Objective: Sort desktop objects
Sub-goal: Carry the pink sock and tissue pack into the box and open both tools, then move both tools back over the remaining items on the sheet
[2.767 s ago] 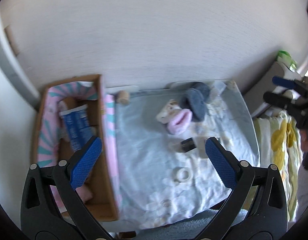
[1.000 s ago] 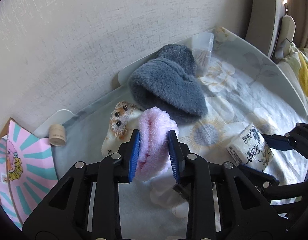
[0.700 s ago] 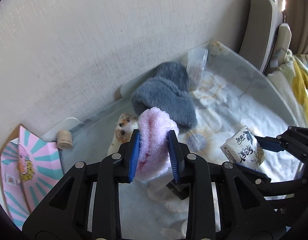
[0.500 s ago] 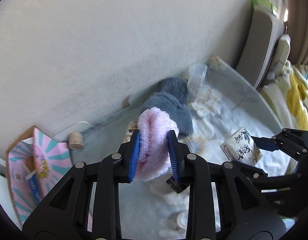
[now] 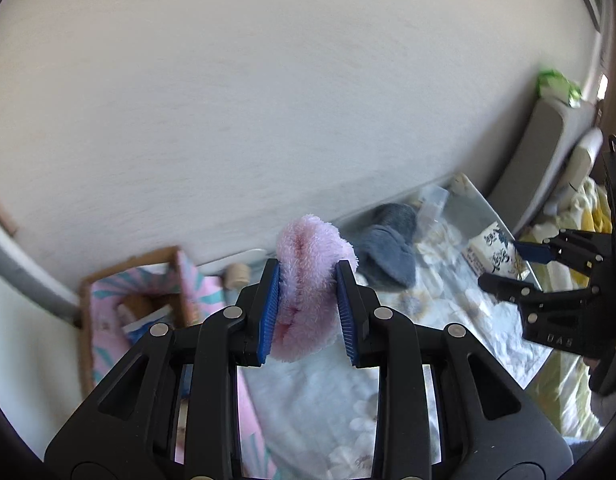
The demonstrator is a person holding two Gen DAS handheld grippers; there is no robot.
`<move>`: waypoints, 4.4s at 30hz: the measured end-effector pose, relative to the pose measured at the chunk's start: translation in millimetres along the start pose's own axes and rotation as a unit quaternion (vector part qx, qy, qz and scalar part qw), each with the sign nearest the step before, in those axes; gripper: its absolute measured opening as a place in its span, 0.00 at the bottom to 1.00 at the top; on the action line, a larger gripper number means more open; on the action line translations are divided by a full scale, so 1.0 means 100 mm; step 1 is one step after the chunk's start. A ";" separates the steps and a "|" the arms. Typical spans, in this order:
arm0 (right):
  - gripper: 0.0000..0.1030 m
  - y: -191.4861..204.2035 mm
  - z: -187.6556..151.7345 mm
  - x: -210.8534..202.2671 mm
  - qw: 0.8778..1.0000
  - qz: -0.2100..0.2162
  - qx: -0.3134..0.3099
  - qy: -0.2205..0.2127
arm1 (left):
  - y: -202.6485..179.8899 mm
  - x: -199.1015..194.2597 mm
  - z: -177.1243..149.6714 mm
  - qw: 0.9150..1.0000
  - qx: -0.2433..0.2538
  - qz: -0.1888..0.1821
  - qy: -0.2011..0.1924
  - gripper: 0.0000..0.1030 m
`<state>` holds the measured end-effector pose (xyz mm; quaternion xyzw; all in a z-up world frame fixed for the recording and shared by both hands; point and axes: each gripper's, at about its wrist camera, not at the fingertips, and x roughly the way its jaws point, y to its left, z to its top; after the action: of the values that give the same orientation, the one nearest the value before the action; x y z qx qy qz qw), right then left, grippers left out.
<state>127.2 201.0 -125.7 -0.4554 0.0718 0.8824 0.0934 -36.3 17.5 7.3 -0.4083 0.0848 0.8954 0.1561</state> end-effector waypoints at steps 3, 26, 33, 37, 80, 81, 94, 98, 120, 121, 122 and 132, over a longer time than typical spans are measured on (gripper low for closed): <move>0.42 0.12 0.19 0.00 1.000 0.015 -0.022 -0.007 | 0.19 -0.13 -0.05 1.000 -0.022 0.013 -0.002 0.24; 0.42 1.91 1.20 0.54 0.963 0.159 -0.217 0.006 | 1.47 -0.59 -1.12 0.971 -0.192 0.136 0.043 0.24; 0.42 2.55 1.09 0.88 0.942 0.195 -0.269 0.040 | 1.60 -0.57 -1.39 0.962 -0.227 0.138 0.056 0.24; 0.42 2.85 0.99 1.04 0.933 0.212 -0.286 0.061 | 1.59 -0.52 -1.49 0.960 -0.232 0.138 0.066 0.24; 1.00 2.65 1.03 0.77 0.958 0.228 -0.174 0.023 | 1.45 -0.39 -1.67 0.960 -0.251 0.089 0.092 1.00; 1.00 2.62 1.04 0.73 0.958 0.225 -0.174 0.025 | 1.45 -0.41 -1.64 0.960 -0.248 0.090 0.090 1.00; 1.00 1.90 1.10 0.27 0.978 0.167 -0.124 -0.014 | 1.25 -0.48 -1.22 0.974 -0.203 0.084 0.051 1.00; 1.00 1.46 1.10 0.17 0.985 0.148 -0.081 -0.022 | 1.09 -0.44 -1.08 0.981 -0.174 0.072 0.044 1.00; 1.00 -0.94 0.62 0.23 0.986 -0.005 0.168 -0.007 | 0.06 0.62 -0.41 0.994 -0.048 -0.048 0.081 0.94; 1.00 -1.00 0.57 0.28 0.982 -0.014 0.188 -0.004 | 0.03 0.71 -0.40 0.994 -0.044 -0.050 0.085 0.89; 1.00 -1.06 0.53 0.35 0.978 -0.029 0.209 -0.002 | 0.00 0.80 -0.40 0.994 -0.041 -0.053 0.088 0.86; 0.83 -1.39 0.42 1.24 0.929 -0.032 0.369 0.018 | -0.29 1.72 -0.51 0.990 0.015 -0.061 0.124 0.73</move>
<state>55.3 356.9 -209.2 -0.4065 0.3797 0.7816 0.2822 -96.8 66.8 -156.8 -0.5186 0.0923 0.8250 0.2047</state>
